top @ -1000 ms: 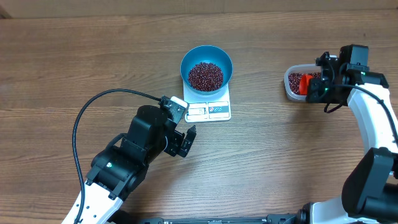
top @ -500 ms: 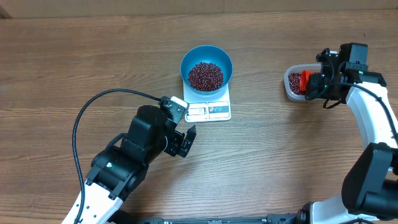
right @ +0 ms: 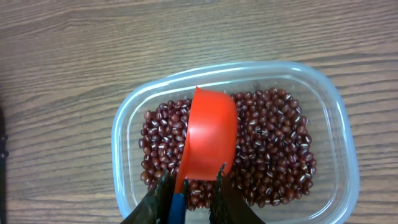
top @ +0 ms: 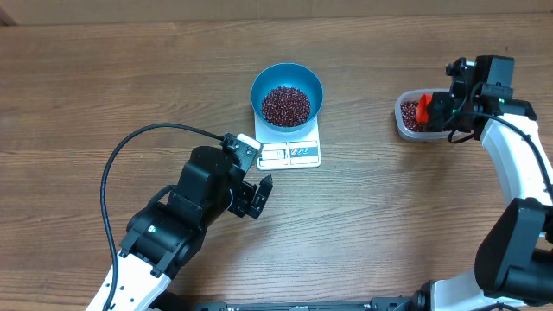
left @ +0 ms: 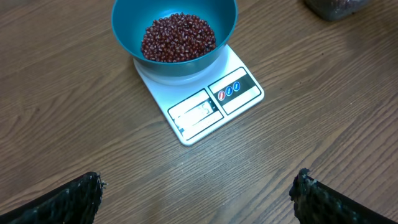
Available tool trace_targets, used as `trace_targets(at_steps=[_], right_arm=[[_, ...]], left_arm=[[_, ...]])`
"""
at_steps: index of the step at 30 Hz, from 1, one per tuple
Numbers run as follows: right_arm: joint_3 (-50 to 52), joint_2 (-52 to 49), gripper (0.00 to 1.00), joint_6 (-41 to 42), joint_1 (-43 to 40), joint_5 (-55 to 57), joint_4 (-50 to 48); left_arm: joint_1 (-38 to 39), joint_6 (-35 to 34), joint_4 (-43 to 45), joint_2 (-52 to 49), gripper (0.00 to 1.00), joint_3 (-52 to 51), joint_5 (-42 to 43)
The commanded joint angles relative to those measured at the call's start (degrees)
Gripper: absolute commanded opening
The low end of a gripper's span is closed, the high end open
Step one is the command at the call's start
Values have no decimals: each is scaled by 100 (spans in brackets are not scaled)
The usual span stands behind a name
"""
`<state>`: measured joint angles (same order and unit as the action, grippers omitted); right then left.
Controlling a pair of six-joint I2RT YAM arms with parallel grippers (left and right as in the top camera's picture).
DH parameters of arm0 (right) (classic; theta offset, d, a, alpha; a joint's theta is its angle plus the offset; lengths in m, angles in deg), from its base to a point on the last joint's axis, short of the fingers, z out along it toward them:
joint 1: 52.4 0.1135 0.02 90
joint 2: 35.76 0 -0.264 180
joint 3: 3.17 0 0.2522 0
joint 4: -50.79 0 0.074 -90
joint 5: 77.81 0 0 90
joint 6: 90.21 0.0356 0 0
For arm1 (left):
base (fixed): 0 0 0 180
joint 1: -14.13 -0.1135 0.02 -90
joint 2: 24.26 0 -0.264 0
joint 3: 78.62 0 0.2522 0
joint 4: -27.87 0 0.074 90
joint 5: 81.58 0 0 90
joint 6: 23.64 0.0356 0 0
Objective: Scoop item into bowl and weigh 150g on scale
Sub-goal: 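Lower the red scoop into the tub and drag it through beans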
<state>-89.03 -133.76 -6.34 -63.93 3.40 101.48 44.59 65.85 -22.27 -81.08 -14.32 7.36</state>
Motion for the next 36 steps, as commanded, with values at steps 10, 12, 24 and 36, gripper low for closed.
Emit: trace_targets(at_steps=[10,12,24,36], right_arm=[[-61,-28,11,190,-11,-31,-306],[-61,-28,4,188,-11,-31,-354],[-61,-28,4,188,0,-55,-251],[-389,-26,4,166,-28,11,317]], left_arm=[[33,-94,15,-9,99,-31,66],[33,-94,15,-9,99,-31,68],[33,-94,15,-9,100,-31,66],[33,-94,15,-9,99,-31,68]])
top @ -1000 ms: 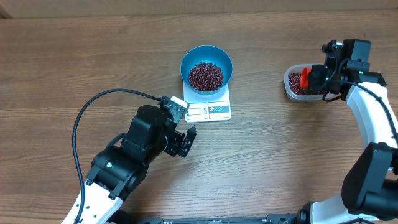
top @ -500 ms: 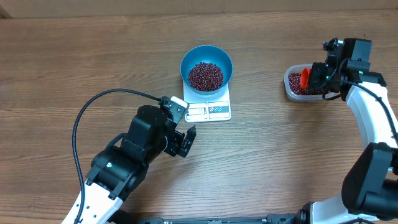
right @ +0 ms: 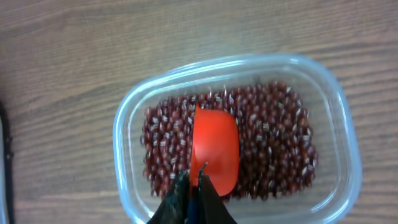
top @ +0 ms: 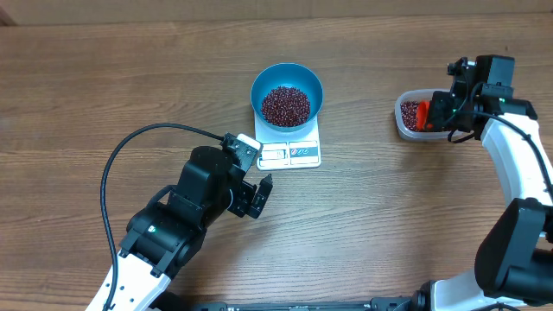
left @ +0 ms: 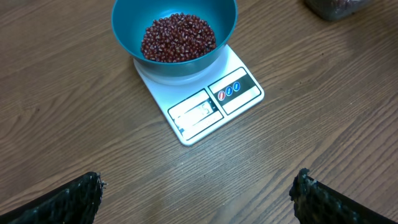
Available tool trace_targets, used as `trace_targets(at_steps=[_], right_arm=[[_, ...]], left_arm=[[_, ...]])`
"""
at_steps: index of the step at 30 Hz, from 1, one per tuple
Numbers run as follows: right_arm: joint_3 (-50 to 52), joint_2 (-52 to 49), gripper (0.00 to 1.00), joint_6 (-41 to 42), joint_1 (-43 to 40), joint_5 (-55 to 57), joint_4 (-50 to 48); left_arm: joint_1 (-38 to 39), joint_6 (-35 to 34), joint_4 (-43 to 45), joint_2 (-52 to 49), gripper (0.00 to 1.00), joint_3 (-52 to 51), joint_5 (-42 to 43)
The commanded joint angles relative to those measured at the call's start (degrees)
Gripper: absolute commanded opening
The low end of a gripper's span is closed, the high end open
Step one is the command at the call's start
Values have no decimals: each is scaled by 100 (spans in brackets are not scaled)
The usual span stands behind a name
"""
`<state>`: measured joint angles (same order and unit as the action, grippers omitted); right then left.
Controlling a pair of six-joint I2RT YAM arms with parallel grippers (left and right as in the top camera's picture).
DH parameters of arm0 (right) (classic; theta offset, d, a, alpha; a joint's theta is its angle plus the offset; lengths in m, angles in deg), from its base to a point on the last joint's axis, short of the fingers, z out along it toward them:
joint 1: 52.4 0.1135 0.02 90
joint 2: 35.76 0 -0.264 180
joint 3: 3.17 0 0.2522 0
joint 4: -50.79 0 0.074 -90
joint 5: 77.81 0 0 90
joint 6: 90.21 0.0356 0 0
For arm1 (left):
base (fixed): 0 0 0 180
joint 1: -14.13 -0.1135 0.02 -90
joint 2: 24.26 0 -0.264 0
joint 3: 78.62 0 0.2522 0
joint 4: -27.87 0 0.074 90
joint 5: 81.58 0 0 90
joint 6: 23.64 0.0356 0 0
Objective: Scoop item into bowl and weigh 150g on scale
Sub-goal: 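Lower the red scoop into the tub and drag it through beans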
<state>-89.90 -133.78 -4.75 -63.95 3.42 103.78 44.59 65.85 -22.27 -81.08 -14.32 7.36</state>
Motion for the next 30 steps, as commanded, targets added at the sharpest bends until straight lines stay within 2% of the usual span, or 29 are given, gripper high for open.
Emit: trace_targets(at_steps=[1,6,17,30], right_arm=[[-387,-20,4,7,-26,63,199],[-693,2,4,7,-26,581,490],[-697,-17,4,-197,-26,1447,389],[-673,-494,4,-387,-26,1255,922]], left_arm=[[33,-96,15,-9,100,-31,66],[33,-94,15,-9,100,-31,68],[33,-94,15,-9,100,-31,68],[33,-94,15,-9,100,-31,68]])
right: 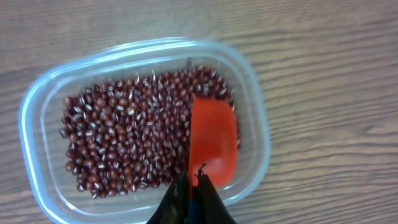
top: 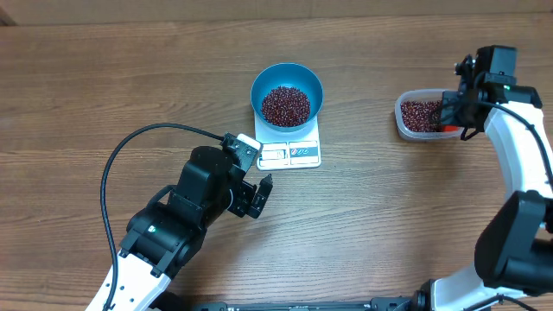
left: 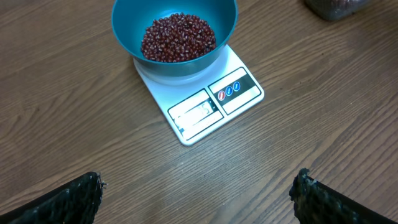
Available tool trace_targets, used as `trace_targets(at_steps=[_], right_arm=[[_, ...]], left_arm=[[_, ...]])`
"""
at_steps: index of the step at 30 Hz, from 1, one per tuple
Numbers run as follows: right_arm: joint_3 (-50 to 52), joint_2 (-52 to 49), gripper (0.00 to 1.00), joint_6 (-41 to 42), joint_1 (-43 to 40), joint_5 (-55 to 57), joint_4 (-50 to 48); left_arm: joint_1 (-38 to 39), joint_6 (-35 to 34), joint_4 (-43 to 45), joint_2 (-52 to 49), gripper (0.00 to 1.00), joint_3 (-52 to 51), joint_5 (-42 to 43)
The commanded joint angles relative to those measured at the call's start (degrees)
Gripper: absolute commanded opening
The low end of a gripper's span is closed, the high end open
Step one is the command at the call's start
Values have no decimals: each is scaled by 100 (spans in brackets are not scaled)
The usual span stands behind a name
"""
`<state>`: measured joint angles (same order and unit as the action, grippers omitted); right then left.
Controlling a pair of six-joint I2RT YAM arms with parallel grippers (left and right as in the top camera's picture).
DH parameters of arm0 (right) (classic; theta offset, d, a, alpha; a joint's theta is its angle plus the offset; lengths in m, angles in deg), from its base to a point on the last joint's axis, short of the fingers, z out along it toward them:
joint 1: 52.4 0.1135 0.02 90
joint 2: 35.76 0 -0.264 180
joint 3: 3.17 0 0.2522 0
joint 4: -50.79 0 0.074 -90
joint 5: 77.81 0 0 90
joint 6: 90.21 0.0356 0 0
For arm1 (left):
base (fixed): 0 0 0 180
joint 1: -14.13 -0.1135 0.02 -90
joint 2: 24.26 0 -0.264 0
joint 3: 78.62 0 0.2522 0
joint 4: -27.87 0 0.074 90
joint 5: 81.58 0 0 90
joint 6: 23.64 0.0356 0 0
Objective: Scoop item into bowl and weigh 150g on scale
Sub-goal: 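Lower the red scoop into the tub and drag it through beans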
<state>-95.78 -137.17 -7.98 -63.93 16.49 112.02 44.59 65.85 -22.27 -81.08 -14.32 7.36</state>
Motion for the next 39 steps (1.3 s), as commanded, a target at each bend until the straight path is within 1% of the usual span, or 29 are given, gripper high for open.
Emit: trace_targets(at_steps=[1,9,21,27,35,39], right_arm=[[-81,-155,4,-61,-28,-168,103],[-61,-155,4,-66,-35,-1274,90],[0,-162,4,-188,-116,-2516,57],[275,-232,4,-146,-431,-3027,-94],[280,-317,4,-101,-887,-3650,-39],[280,-433,4,280,-984,-3703,-83]], left_arm=[[33,-94,15,-9,100,-31,68],[33,-94,15,-9,100,-31,68],[33,-94,15,-9,100,-31,68],[33,-94,15,-9,100,-31,68],[33,-94,15,-9,100,-31,68],[33,-94,15,-9,100,-31,68]])
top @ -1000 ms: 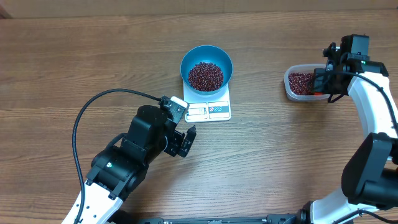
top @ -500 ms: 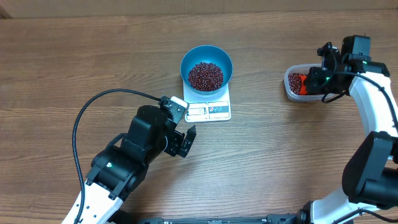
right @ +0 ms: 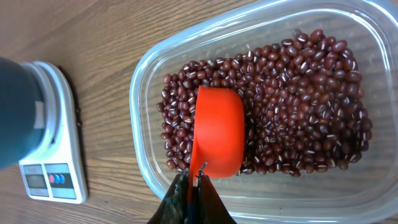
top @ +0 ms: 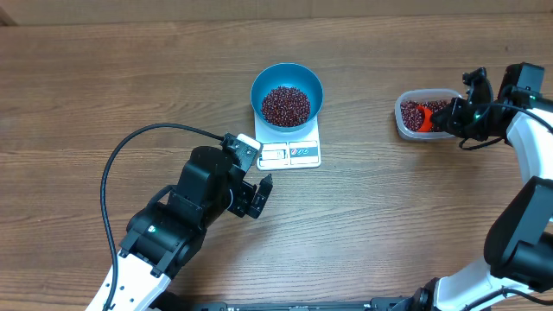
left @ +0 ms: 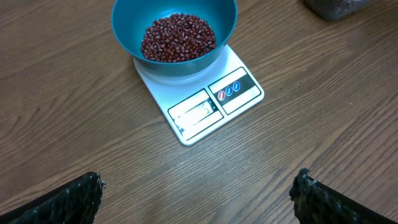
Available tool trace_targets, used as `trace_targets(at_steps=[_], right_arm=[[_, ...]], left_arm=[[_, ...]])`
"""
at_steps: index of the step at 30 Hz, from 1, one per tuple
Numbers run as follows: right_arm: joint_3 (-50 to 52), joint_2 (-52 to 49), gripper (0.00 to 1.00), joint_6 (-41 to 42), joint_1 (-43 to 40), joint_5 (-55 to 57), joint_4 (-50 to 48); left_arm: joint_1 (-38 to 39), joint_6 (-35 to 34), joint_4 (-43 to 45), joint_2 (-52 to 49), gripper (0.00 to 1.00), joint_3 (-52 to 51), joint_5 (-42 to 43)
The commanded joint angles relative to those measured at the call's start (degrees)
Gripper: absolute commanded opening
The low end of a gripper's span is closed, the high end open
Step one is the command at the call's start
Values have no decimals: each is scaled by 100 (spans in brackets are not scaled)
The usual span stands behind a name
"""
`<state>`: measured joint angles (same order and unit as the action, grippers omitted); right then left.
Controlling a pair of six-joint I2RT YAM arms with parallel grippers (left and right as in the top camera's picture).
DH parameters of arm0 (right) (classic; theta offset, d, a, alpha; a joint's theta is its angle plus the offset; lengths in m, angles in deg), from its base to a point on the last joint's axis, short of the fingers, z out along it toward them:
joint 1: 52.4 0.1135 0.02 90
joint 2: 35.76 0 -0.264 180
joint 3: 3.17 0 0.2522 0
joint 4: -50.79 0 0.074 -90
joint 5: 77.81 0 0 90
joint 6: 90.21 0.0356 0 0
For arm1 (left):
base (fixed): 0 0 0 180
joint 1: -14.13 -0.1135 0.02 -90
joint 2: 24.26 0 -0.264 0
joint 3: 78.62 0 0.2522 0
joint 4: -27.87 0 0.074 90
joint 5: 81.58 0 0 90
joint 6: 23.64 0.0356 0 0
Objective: Scoop item into bowl and weigh 150g on scale
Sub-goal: 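Lower the red scoop into the tub and drag it through beans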
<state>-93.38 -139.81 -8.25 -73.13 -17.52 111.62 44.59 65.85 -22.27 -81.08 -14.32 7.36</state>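
A blue bowl holding red beans stands on a small white scale in the table's middle. At the right a clear plastic tub holds more red beans. My right gripper is shut on the handle of an orange scoop, whose cup lies among the beans at the tub's left end. The scoop shows as an orange spot overhead. My left gripper is open, low over bare wood in front of the scale and bowl.
The left arm's black cable loops over the table to the left of the scale. The wooden table runs to every edge of the overhead view.
My right wrist has turned, so the arm now reaches in from the right. The scoop has gone from the tub's right end to its left end. The left arm is unchanged.
My right gripper held the orange scoop in the bean tub at every moment. The scoop lay mid-tub first, then shifted within the beans, then sat at the right end, and now lies at the left end. The bowl, scale and left arm stayed put.
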Motion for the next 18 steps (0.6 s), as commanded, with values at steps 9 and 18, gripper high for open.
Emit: trace_targets(at_steps=[9,18], right_arm=[[37,-627,4,450,-90,-754,-127],[37,-737,4,660,-120,-1325,-376]], left_arm=[[33,-94,15,-9,100,-31,68],[33,-94,15,-9,100,-31,68]])
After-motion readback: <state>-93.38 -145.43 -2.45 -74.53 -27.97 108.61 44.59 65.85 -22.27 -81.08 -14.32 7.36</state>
